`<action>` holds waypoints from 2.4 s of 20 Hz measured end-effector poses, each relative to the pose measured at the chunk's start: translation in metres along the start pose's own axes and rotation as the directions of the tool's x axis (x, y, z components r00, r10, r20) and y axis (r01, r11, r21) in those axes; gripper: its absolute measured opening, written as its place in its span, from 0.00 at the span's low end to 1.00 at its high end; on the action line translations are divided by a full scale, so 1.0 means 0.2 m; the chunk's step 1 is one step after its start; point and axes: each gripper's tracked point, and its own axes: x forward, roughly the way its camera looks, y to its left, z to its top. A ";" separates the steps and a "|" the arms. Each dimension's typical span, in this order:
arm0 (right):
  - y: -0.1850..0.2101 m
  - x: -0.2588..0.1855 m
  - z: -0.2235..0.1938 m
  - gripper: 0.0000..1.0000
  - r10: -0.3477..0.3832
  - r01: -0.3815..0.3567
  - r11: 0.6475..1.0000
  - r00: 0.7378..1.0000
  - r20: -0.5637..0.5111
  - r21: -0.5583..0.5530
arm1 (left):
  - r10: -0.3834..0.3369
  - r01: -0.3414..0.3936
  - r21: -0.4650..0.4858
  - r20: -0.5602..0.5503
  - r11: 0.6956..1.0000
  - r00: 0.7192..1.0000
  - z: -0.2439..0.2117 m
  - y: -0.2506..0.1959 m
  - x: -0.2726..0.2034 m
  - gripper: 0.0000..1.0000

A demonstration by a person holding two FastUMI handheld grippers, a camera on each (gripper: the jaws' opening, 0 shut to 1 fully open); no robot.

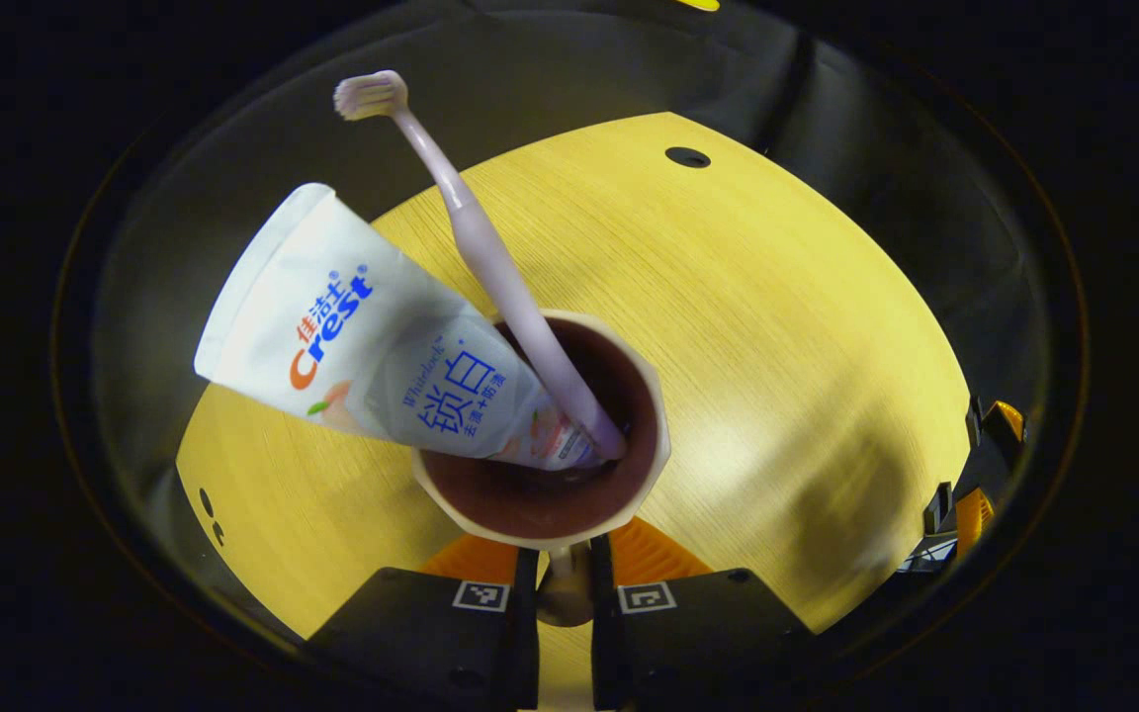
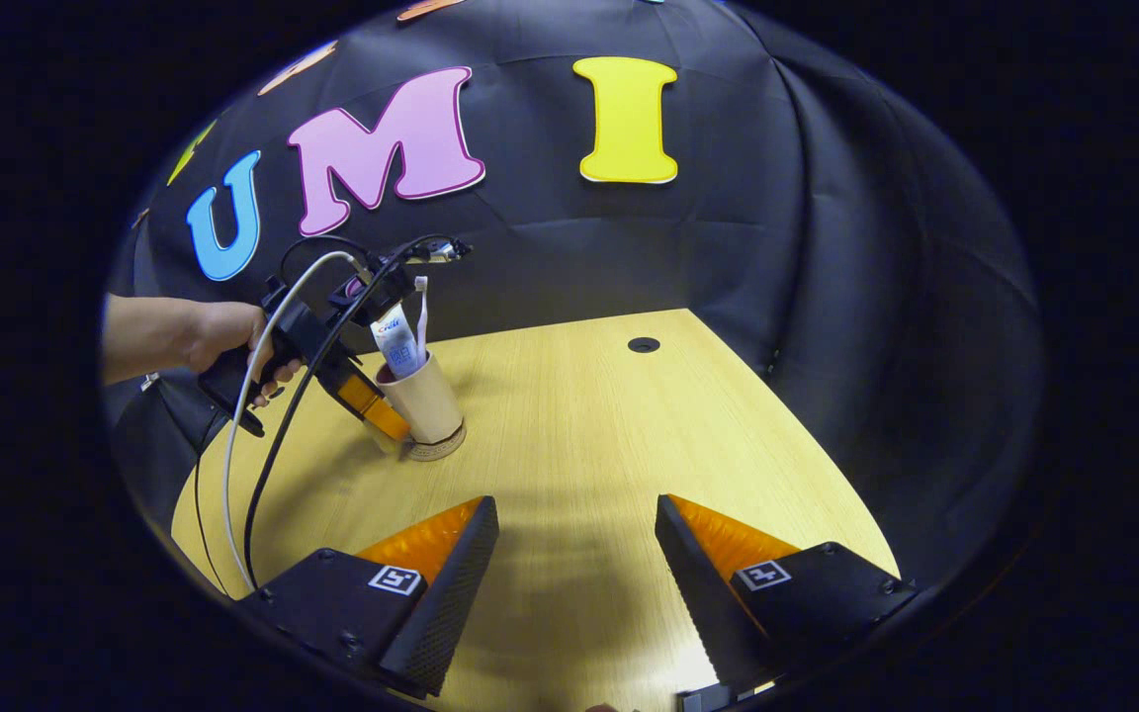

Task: Put the toothbrush and toothpaste on the desktop into the cup, then pick up the cup and place it on the coaster on the desktop.

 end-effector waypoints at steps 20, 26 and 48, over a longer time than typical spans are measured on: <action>-0.08 -0.11 0.00 0.98 -0.011 0.011 1.000 1.000 0.011 0.021 | 0.054 -0.048 -0.059 0.110 0.997 0.993 0.01 -0.02 -0.20 0.86; 0.03 -0.18 0.11 0.98 0.029 -0.028 0.999 0.998 0.055 -0.024 | 0.144 -0.086 -0.174 0.358 0.981 0.922 -0.09 -0.02 -0.59 0.99; 0.79 -1.16 0.25 0.98 0.194 -0.159 0.977 0.936 0.292 -0.139 | 0.585 -0.024 -0.610 0.748 0.792 0.315 -1.25 -0.30 -1.92 1.00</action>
